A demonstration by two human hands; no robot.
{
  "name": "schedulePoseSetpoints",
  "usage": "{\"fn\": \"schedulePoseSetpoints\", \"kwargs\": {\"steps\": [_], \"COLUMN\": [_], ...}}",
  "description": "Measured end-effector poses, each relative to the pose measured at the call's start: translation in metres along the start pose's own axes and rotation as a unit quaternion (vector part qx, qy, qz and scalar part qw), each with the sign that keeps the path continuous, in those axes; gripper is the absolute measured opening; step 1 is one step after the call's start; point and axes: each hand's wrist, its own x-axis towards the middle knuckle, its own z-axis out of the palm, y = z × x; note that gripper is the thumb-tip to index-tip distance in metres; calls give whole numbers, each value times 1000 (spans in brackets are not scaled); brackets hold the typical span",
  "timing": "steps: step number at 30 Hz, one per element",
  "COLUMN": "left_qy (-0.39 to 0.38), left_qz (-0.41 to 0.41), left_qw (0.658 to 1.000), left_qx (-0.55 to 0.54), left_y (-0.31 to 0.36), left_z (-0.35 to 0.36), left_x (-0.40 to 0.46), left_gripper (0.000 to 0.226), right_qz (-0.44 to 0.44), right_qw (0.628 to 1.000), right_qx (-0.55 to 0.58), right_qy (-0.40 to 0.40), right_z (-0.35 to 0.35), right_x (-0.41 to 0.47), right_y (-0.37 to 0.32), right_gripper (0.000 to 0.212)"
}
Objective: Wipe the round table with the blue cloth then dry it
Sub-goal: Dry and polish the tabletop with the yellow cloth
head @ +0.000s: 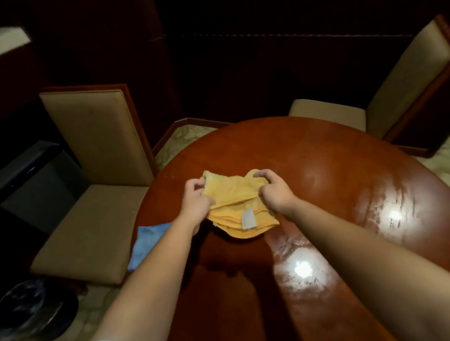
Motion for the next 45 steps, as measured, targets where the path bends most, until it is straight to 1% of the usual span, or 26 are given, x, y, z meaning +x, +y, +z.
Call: {"fn": "schedulePoseSetpoints", "kwargs": {"steps": [2,4,6,9,12,14,16,19,22,23,24,25,26,27,28,29,30,31,32,34,35,36,38,41,43,45], "left_qy": [-23,-28,-21,28,93,148,178,177,201,212,223,236,251,270,287,301,306,291,257,165,131,110,103,78,72,84], "left_qz": [-21,-19,-32,-57,-54,-54,-61,-75,-92,-96,-99,-101,-101,-96,-82,-52,-10,26,45,49,37,23,24,30,43,64], "left_qw": [999,999,999,998,993,982,974,974,971,969,967,966,962,953,941,932,927,928,933,934,920,905,886,878,869,859], "left_qx": [-10,18,33,27,-51,-104,-128,-121,-94,-86,-70,-35,28,101,160,197,215,230,247,314,367,411,452,471,488,502], "left_y": [-10,-17,-24,-37,-60,-78,-99,-126,-142,-147,-152,-157,-161,-167,-173,-179,-183,-186,-188,-199,-207,-213,-222,-233,-233,-230], "left_z": [-1,-2,-5,-16,-26,-34,-45,-60,-70,-73,-75,-77,-79,-80,-81,-82,-82,-81,-81,-79,-80,-80,-82,-85,-88,-92], "left_x": [-24,-47,-69,-99,-127,-146,-163,-181,-187,-187,-187,-185,-184,-182,-179,-175,-171,-165,-159,-144,-137,-134,-130,-120,-114,-105], "left_gripper": [63,66,56,38,20,18,23,39,41,37,32,26,19,15,14,16,19,25,32,45,49,51,57,70,70,71], "right_qz": [8,15,8,-10,-36,-44,-47,-61,-67,-65,-66,-71,-76,-93,-122,-156,-192,-230,-262,-292,-291,-291,-313,-286,-285,-305], "right_qw": [999,998,998,997,995,992,987,979,973,972,965,936,885,840,818,819,831,834,824,783,768,760,770,787,784,775], "right_qx": [35,56,54,57,33,22,13,-7,-22,-47,-122,-255,-400,-498,-540,-537,-509,-485,-479,-507,-520,-530,-523,-518,-525,-533], "right_qy": [-9,-19,-35,-57,-85,-115,-154,-195,-221,-222,-223,-231,-224,-192,-155,-125,-116,-128,-153,-213,-235,-237,-189,-178,-171,-150], "right_z": [1,7,14,27,41,50,57,71,92,99,104,108,112,116,120,126,133,141,149,164,170,175,184,193,199,203], "right_x": [-15,-31,-47,-68,-85,-93,-102,-110,-110,-110,-108,-109,-110,-113,-116,-117,-118,-119,-117,-114,-114,-114,-114,-108,-102,-96], "right_y": [7,11,16,27,37,45,51,54,60,63,66,68,70,71,70,68,66,66,68,79,88,97,110,119,125,124], "right_gripper": [43,39,34,18,17,15,23,39,41,38,35,34,40,45,48,49,49,50,52,57,61,63,63,64,64,64]}}
